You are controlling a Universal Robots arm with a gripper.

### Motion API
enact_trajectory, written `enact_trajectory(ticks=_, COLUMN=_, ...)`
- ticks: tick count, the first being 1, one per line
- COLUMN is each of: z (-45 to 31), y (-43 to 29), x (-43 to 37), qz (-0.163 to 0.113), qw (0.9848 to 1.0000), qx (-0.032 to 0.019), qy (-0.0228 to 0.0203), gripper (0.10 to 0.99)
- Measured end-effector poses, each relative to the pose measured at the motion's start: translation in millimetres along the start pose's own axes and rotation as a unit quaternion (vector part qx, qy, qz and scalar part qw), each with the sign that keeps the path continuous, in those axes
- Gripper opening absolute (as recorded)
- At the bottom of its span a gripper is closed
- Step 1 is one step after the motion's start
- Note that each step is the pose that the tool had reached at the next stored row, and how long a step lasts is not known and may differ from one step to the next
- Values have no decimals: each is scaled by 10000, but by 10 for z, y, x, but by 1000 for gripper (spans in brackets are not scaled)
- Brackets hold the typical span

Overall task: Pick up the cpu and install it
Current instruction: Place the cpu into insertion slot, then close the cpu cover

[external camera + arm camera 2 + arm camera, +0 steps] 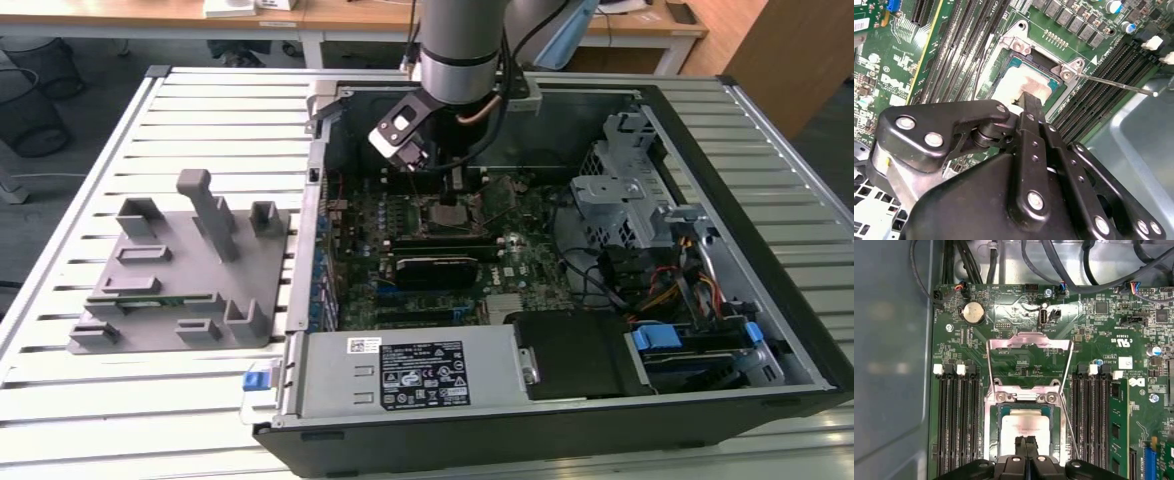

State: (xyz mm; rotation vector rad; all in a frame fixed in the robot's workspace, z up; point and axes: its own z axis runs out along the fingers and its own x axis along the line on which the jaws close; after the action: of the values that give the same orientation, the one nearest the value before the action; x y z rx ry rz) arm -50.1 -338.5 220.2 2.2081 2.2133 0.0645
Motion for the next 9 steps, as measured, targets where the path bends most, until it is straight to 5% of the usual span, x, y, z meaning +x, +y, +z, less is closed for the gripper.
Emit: enact_trajectory(ticks=9, z=-97, y=4, x=2, qz=0, qw=10000, qx=16, qy=1, gripper=106)
